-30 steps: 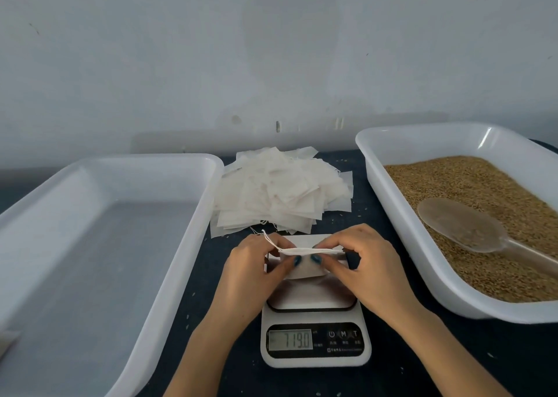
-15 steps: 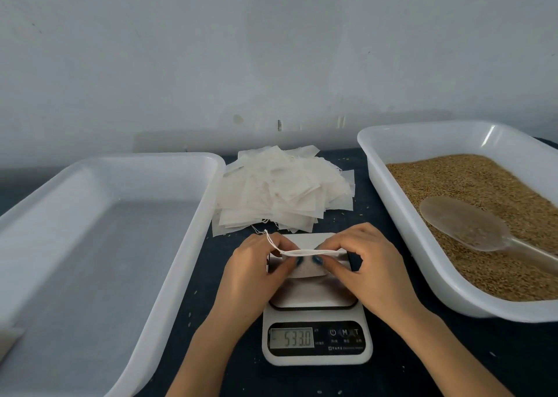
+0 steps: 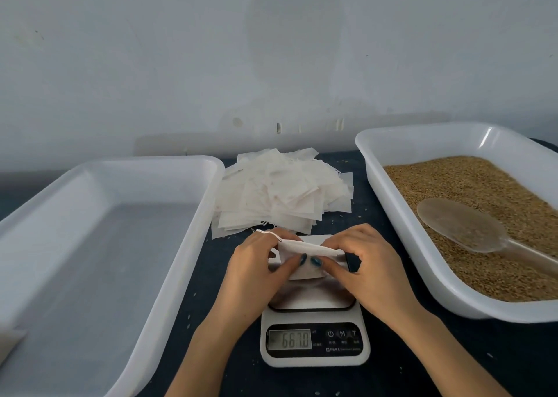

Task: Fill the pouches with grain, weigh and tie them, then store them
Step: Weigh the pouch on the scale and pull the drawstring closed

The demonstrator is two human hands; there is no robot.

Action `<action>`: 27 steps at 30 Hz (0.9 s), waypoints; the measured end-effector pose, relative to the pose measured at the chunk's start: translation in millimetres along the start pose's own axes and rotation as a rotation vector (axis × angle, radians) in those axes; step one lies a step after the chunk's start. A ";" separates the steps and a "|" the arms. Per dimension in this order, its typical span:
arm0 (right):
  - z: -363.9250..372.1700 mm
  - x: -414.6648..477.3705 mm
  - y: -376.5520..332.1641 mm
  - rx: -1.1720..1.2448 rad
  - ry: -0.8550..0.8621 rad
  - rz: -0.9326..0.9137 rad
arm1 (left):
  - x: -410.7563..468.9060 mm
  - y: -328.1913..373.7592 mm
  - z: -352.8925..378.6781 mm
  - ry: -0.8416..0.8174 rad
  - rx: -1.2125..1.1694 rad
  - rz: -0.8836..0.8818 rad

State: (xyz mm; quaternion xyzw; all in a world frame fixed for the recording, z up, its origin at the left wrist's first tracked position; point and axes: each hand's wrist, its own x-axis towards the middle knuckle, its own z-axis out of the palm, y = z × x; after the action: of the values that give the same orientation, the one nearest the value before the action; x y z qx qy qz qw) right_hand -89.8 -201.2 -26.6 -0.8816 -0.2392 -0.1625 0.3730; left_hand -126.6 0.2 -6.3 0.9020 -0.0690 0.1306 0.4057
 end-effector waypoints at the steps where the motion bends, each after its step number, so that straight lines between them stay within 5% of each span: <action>1: -0.2 0.2 -0.5 -0.001 0.002 -0.004 | 0.6 2.1 -1.0 0.003 -0.014 0.003; 15: -9.7 4.5 -16.7 0.231 0.035 -0.001 | 5.5 39.7 -18.0 0.051 0.186 0.201; 27: 9.9 13.0 -75.0 0.550 -0.141 0.022 | -36.0 71.6 -91.8 0.152 0.365 0.112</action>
State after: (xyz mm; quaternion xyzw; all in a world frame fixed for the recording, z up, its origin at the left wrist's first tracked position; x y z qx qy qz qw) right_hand -118.6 -144.4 16.3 -0.7589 -0.2900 -0.0258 0.5824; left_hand -193.9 22.4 92.8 0.9429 -0.0633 0.2312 0.2315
